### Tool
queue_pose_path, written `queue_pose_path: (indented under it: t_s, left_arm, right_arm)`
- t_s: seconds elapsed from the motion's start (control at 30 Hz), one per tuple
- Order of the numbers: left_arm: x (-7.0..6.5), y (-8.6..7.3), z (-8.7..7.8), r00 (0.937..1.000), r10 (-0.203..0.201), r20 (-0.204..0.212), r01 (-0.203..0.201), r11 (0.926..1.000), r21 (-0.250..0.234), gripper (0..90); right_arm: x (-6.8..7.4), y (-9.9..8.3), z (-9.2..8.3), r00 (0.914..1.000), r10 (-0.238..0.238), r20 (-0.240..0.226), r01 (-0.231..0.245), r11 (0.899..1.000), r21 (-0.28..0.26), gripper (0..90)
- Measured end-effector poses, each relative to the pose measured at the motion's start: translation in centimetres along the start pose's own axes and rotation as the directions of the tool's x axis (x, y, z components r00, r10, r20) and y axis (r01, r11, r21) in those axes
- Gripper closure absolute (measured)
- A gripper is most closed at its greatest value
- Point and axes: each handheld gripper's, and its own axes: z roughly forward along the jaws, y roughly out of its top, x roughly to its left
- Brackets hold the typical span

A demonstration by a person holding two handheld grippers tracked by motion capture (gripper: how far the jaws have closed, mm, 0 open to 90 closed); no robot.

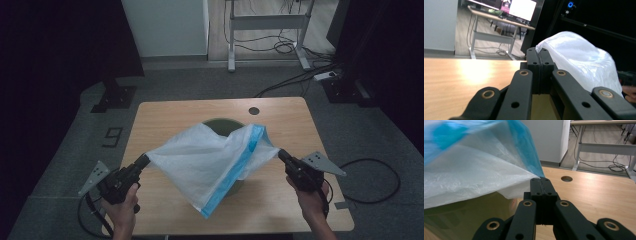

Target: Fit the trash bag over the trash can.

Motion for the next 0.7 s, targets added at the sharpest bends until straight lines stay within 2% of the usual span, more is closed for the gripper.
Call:
queue_pose_path:
  t_s: [0.07,0.13,0.2,0.23,0.3,0.37,0.4,0.43,0.5,0.53,0.63,0.7]
  left_arm:
    - [0.1,-0.3,0.0,0.9996,0.008,0.029,-0.008,0.9998,0.02,85.1]
    - [-0.2,-0.2,-0.1,0.9979,0.032,0.057,-0.034,0.9986,0.04,73.2]
    - [-0.8,0.2,-0.3,0.996,0.063,0.063,-0.066,0.9963,0.055,51.7]
    - [-1.1,0.5,-0.5,0.9948,0.077,0.067,-0.081,0.9947,0.063,44.2]
    - [-1.5,0.9,-1.0,0.9899,0.099,0.102,-0.107,0.9913,0.077,30.7]
    - [-1.8,1.2,-1.5,0.9814,0.124,0.147,-0.138,0.9864,0.09,22.3]
    - [-2.1,1.3,-1.7,0.9721,0.146,0.183,-0.167,0.9804,0.104,19.3]
    - [-2.4,1.3,-1.9,0.9671,0.159,0.198,-0.184,0.9768,0.111,14.9]
    - [-3.0,1.2,-2.1,0.9544,0.204,0.218,-0.236,0.9626,0.133,13.0]
    - [-3.3,1.2,-2.1,0.9528,0.217,0.212,-0.25,0.9582,0.14,12.4]
    - [-3.5,1.4,-2.0,0.9582,0.213,0.191,-0.238,0.9633,0.124,13.7]
    - [-3.7,1.8,-1.8,0.9595,0.214,0.184,-0.237,0.9643,0.118,14.3]
  right_arm:
    - [-0.1,-0.2,0.2,1.0,0.007,0.001,-0.007,1.0,0.003,88.8]
    - [0.0,-0.4,0.2,1.0,0.004,-0.005,-0.004,1.0,-0.001,88.6]
    - [0.1,-0.2,0.1,1.0,0.001,-0.006,-0.001,1.0,-0.01,87.9]
    - [0.1,-0.1,0.0,1.0,-0.001,-0.006,0.001,1.0,-0.014,87.6]
    - [0.2,0.3,-0.3,1.0,-0.001,-0.004,0.001,1.0,-0.026,87.6]
    - [0.2,0.7,-0.6,1.0,0.0,-0.004,0.0,0.999,-0.034,87.5]
    - [0.2,0.8,-0.7,1.0,-0.001,-0.003,0.0,0.999,-0.037,87.5]
    - [0.2,0.9,-0.8,1.0,0.0,-0.005,0.0,0.999,-0.041,86.5]
    - [0.4,1.0,-0.9,0.9999,-0.007,-0.011,0.006,0.999,-0.042,86.0]
    - [0.6,1.0,-1.0,0.9999,-0.011,-0.012,0.011,0.999,-0.042,86.0]
    - [0.9,0.9,-0.9,0.9997,-0.019,-0.017,0.019,0.999,-0.04,86.0]
    - [1.0,0.8,-0.9,0.9996,-0.019,-0.018,0.019,0.999,-0.037,85.9]
